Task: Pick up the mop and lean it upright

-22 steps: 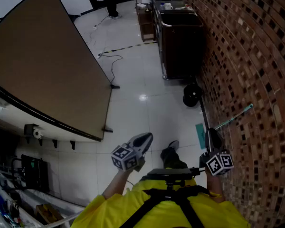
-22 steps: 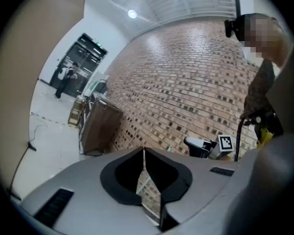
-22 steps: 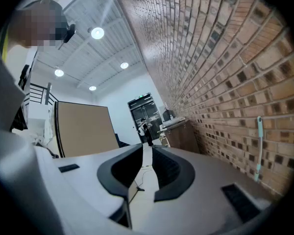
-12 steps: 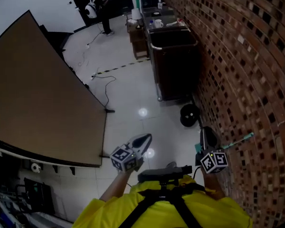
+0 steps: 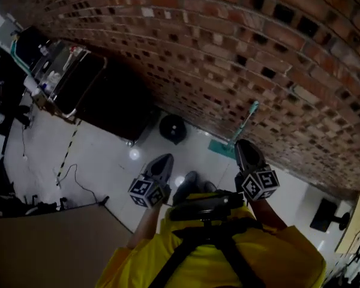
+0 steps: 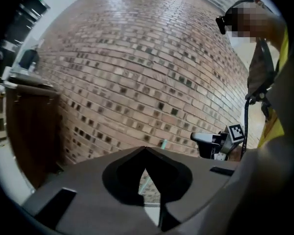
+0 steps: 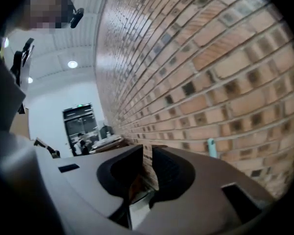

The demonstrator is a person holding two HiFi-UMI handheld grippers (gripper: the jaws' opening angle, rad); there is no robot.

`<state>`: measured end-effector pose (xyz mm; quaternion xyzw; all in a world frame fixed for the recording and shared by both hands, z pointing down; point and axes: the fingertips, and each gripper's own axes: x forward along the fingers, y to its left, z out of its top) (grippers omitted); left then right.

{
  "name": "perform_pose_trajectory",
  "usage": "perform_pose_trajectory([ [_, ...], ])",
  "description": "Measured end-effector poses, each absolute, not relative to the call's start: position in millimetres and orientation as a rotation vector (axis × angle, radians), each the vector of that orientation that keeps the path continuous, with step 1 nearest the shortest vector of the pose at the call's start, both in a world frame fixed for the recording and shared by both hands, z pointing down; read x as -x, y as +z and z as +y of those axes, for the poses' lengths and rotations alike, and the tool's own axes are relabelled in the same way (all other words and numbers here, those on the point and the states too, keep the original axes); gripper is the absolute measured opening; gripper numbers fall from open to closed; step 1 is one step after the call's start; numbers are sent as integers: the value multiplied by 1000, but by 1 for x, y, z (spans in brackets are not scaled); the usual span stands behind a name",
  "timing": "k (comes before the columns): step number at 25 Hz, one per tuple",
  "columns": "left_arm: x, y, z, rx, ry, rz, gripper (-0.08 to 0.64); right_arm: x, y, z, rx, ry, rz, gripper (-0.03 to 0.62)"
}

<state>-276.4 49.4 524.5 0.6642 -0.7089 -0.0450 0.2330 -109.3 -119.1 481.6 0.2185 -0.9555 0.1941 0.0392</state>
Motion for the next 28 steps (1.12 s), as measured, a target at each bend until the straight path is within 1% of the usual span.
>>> perform_pose_trajectory([
  [3, 267, 534, -31, -1998, 45, -1843, 4, 63, 478, -144, -950, 573, -2894, 63],
  [5, 250, 545, -76, -2095, 151, -1773, 5, 28, 487, -143, -1148, 618, -2822, 63],
  [6, 239, 553, -97, -2139, 185, -1734, 62, 13, 491, -139, -1234, 644, -2782, 64],
  [7, 228, 560, -118, -2185, 202, -1695, 222, -1, 495, -138, -1309, 663, -2747, 63],
  [8, 217, 565, -139, -2230, 202, -1661, 278, -11, 498, -137, -1374, 675, -2716, 63],
  [12, 181, 580, -223, -2350, 206, -1622, 275, -39, 513, -139, -1531, 695, -2649, 63],
  [14, 165, 595, -258, -2343, 213, -1637, 242, -56, 512, -144, -1574, 685, -2650, 63],
  [19, 129, 649, -326, -2246, 257, -1700, 242, -117, 514, -149, -1626, 662, -2580, 63],
  [20, 125, 659, -336, -2211, 263, -1717, 195, -126, 518, -149, -1626, 665, -2566, 63],
  [21, 124, 670, -344, -2172, 270, -1739, 130, -133, 521, -148, -1627, 672, -2554, 64],
  [22, 122, 680, -352, -2134, 276, -1763, 107, -139, 523, -148, -1628, 680, -2544, 64],
  [28, 119, 689, -371, -2016, 192, -1999, 123, -156, 527, -150, -1564, 692, -2553, 63],
])
